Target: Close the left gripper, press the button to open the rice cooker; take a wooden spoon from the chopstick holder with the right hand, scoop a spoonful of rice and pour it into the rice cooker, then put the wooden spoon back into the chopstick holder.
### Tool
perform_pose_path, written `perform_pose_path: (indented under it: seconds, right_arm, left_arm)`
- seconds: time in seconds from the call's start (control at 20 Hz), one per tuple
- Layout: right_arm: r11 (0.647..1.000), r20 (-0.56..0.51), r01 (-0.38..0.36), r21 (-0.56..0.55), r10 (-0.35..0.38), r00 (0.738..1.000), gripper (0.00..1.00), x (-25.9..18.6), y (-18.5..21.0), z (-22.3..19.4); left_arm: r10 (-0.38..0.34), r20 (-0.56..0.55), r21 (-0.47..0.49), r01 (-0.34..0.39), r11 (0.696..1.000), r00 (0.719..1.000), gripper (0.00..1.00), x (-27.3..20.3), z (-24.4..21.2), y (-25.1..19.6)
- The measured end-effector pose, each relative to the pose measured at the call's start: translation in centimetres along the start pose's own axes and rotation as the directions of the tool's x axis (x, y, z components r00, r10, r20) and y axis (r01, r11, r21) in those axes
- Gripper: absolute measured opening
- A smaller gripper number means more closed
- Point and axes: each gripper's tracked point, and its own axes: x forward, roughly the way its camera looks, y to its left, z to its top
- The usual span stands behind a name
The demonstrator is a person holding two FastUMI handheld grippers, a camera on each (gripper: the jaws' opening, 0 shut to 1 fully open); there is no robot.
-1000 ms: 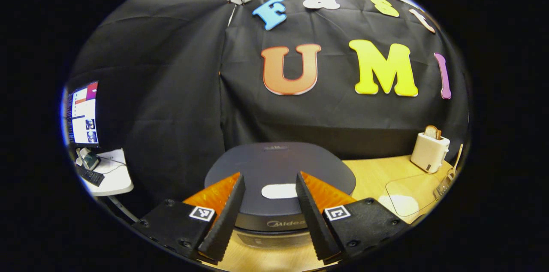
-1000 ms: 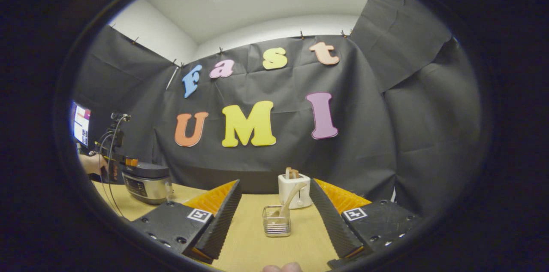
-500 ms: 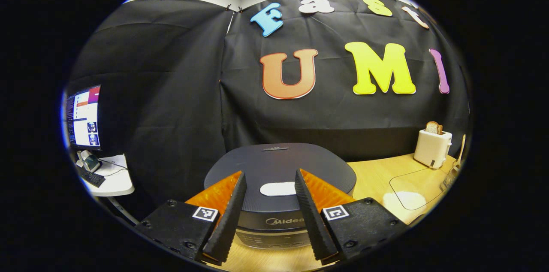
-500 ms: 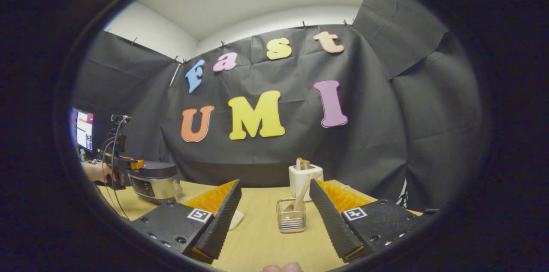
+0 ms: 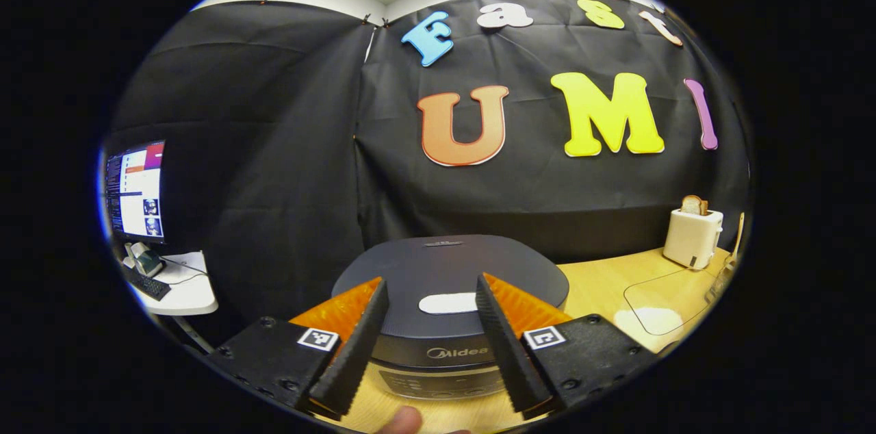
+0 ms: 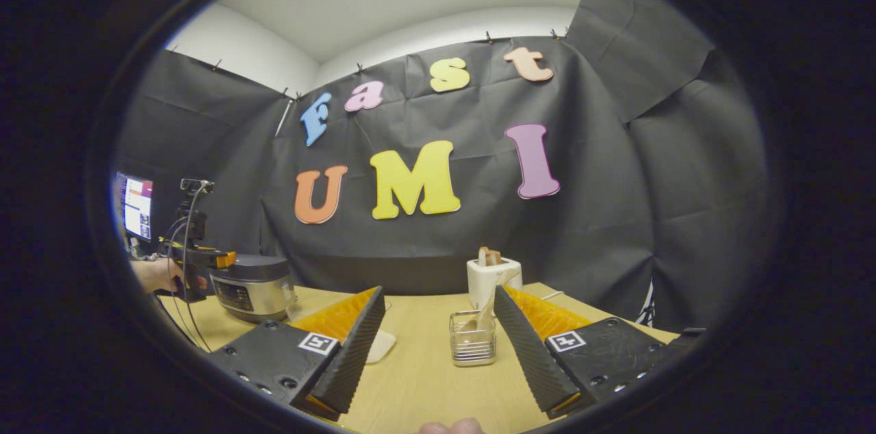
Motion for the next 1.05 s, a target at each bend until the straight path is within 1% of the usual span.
perform_pose_path:
  seconds: [0.05,0.1,0.15,0.2,0.25,0.3,0.35,0.4,0.45,0.55,0.65,0.7,0.75,0.8,0.9,0.95,1.0,1.05]
  right_arm:
    - [1.0,0.004,0.004,0.004,-0.004,1.0,0.91,-0.1,-0.1,0.3]
    - [1.0,0.01,0.005,0.007,-0.005,1.0,0.95,0.0,-0.1,0.3]
    - [1.0,0.015,0.004,0.008,-0.004,1.0,0.95,0.0,0.0,0.4]
    - [1.0,0.016,0.002,0.006,-0.002,1.0,0.99,0.1,0.2,0.3]
    - [1.0,0.016,-0.002,0.005,0.002,1.0,0.95,0.3,0.4,0.2]
    - [1.0,0.013,-0.006,0.007,0.006,1.0,0.91,0.5,0.6,0.1]
    - [1.0,0.01,-0.013,0.013,0.013,1.0,0.99,0.8,0.9,0.1]
    - [1.0,0.009,-0.017,0.015,0.017,1.0,0.95,1.1,1.2,0.2]
    - [1.0,0.01,-0.02,0.005,0.02,1.0,0.95,1.2,1.3,0.3]
    - [1.0,0.019,-0.015,-0.025,0.016,1.0,0.95,1.3,1.2,0.9]
    - [0.999,0.018,-0.015,-0.03,0.015,1.0,0.95,1.2,1.3,1.1]
    - [0.999,0.014,-0.018,-0.027,0.019,1.0,0.95,1.0,1.5,1.2]
    - [0.999,0.016,-0.014,-0.033,0.014,1.0,0.95,0.8,1.5,1.4]
    - [0.999,0.021,-0.008,-0.044,0.009,1.0,0.99,0.6,1.2,1.6]
    - [0.998,0.031,0.005,-0.061,-0.003,1.0,0.92,0.3,1.2,2.0]
    - [0.998,0.035,0.014,-0.067,-0.011,0.999,0.92,0.2,1.0,2.2]
    - [0.997,0.036,0.024,-0.07,-0.021,0.999,0.95,0.2,0.9,2.4]
    - [0.997,0.036,0.033,-0.072,-0.031,0.999,0.95,0.2,0.8,2.5]
  left_arm:
    - [-0.01,0.002,-0.01,0.01,1.0,1.0,0.88,-0.2,0.2,-0.2]
    - [-0.018,-0.011,-0.013,0.018,1.0,1.0,1.0,-0.2,0.2,-0.3]
    - [0.0,-0.033,-0.011,0.0,1.0,0.999,0.98,-0.6,0.2,0.2]
    - [0.026,-0.044,-0.02,-0.027,0.999,0.999,0.98,-1.4,0.3,0.7]
    - [0.024,-0.051,-0.036,-0.026,0.999,0.998,0.98,-2.3,0.4,0.1]
    - [0.019,-0.063,-0.033,-0.021,0.999,0.998,0.98,-3.5,0.4,-1.1]
    - [0.029,-0.057,-0.015,-0.03,0.999,0.998,1.0,-4.7,0.7,-2.0]
    - [0.034,-0.025,0.004,-0.034,0.999,0.999,0.99,-5.9,1.3,-3.0]
    - [0.029,0.008,0.018,-0.029,0.999,1.0,0.98,-7.1,1.9,-4.1]
    - [-0.004,0.043,0.025,0.003,1.0,0.999,0.98,-9.7,2.4,-7.3]
    - [-0.048,0.051,0.043,0.046,0.998,0.998,0.98,-11.9,2.1,-10.2]
    - [-0.056,0.05,0.046,0.054,0.998,0.997,0.98,-12.9,1.7,-11.3]
    - [-0.065,0.05,0.039,0.063,0.997,0.997,0.98,-13.7,1.3,-12.2]
    - [-0.072,0.043,0.034,0.07,0.997,0.996,0.99,-14.4,0.7,-13.1]
    - [-0.063,0.037,0.029,0.062,0.998,0.997,0.99,-15.6,-0.2,-13.9]
    - [-0.065,0.038,0.028,0.064,0.998,0.997,0.99,-16.2,-0.5,-14.4]
    - [-0.076,0.046,0.029,0.075,0.997,0.996,0.99,-16.6,-0.5,-14.9]
    - [-0.087,0.054,0.026,0.085,0.996,0.995,0.99,-16.9,-0.3,-15.4]
